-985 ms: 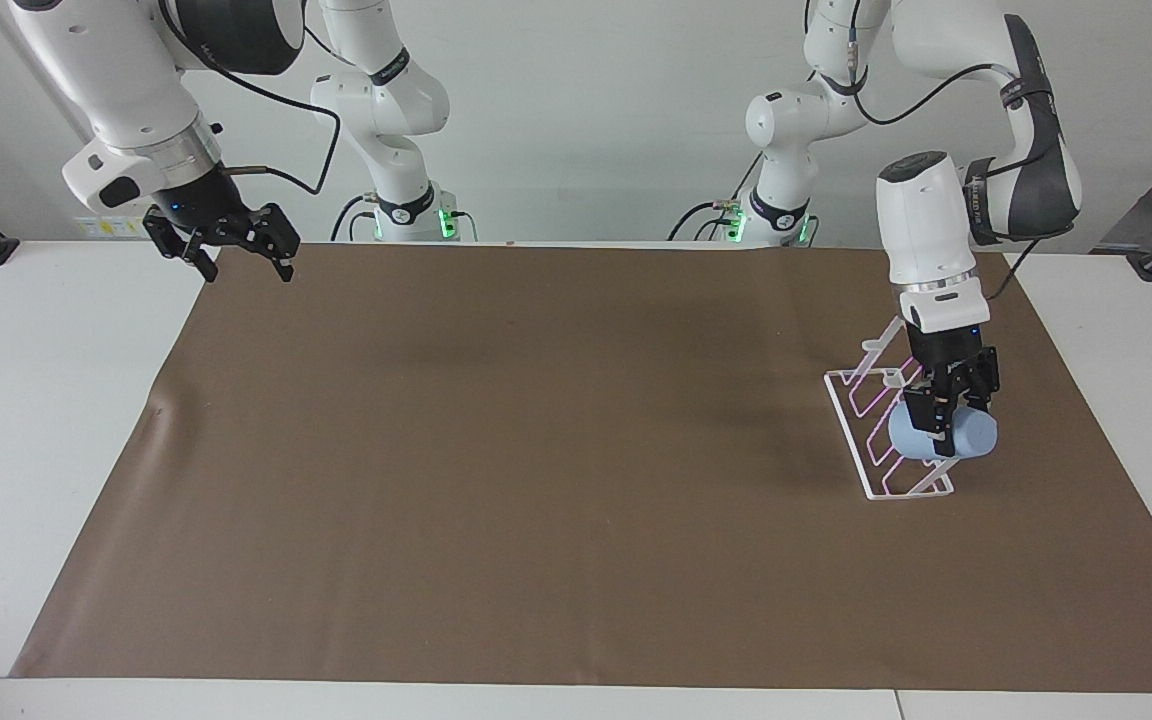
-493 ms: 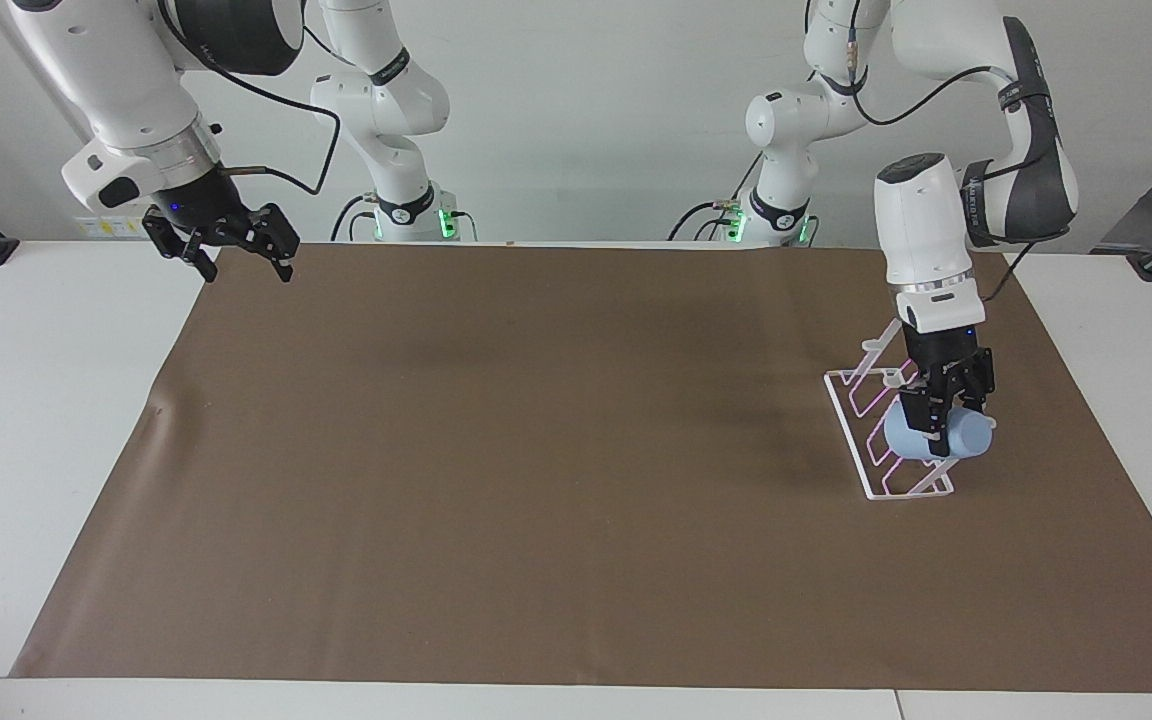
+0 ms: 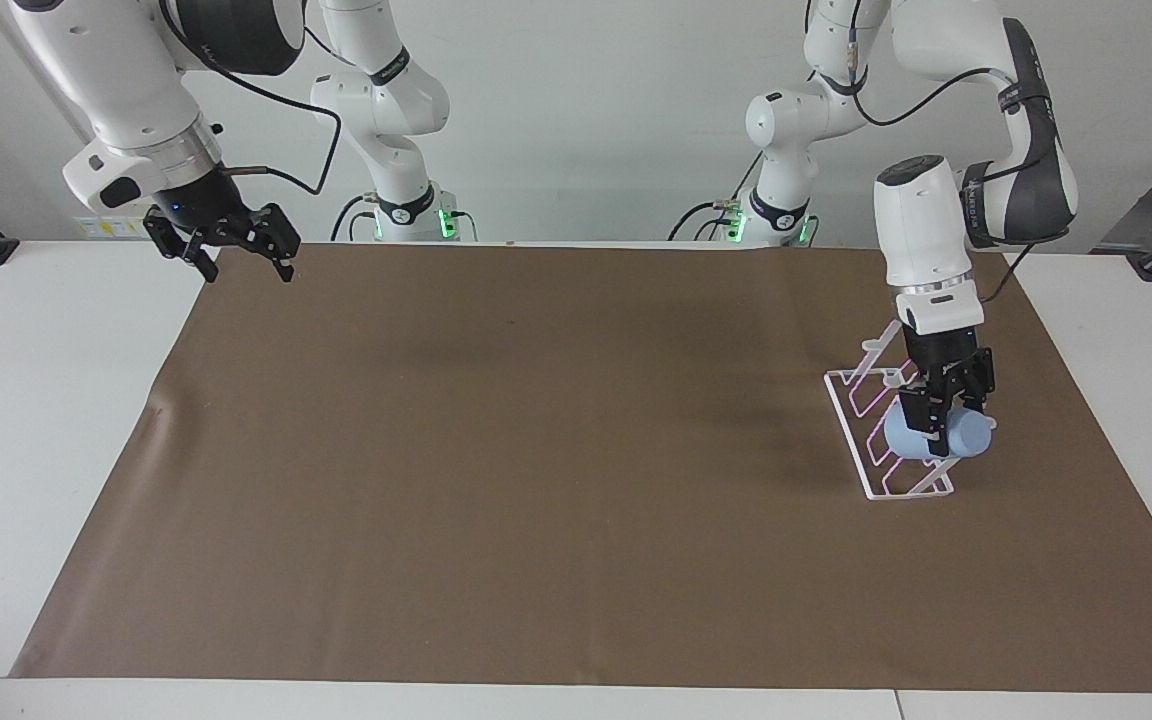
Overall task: Hang cup on cup holder
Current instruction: 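Lower the cup onto the rack's top hook with the left gripper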
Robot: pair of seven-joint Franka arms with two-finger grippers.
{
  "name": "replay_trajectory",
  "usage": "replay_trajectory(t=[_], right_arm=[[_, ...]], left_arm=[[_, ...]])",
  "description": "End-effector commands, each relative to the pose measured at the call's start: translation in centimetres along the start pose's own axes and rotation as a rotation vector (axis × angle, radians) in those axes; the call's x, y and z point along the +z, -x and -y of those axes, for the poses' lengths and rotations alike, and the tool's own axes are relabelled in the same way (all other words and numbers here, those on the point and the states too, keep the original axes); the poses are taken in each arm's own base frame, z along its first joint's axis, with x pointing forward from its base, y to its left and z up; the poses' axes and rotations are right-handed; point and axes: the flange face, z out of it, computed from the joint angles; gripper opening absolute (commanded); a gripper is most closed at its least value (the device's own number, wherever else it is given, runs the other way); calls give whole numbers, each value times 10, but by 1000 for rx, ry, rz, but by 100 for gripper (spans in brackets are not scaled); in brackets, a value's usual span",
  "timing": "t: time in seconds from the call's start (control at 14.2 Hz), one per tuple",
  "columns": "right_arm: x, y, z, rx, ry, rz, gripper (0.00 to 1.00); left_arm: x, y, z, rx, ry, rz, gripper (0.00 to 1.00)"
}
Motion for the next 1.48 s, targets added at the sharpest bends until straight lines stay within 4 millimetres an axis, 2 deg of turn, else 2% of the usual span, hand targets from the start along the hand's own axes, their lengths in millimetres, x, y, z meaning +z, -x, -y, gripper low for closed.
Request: replay_trajectory(t=[0.0, 0.14, 0.35, 0.63, 1.13, 1.27, 1.41], right_arm=[[1, 2, -1, -22, 9, -6, 100], [1, 2, -1, -22, 9, -6, 100], [1, 2, -1, -22, 9, -6, 100], [1, 2, -1, -22, 9, -6, 100], [1, 2, 0, -24, 9, -6, 100], [1, 2, -1, -22, 9, -6, 100], [1, 2, 0, -24, 9, -6, 100]], left_arm=[[-8, -1, 6, -5, 8, -27, 100], [-8, -5, 6, -10, 10, -30, 100], [-13, -23, -1, -29, 25, -55, 100], [-12, -28, -1, -67, 31, -37, 100], [-6, -23, -9, -132, 49, 14, 100], [-13, -36, -14, -222, 81, 31, 100], [-9, -43, -15, -234, 83, 32, 100]])
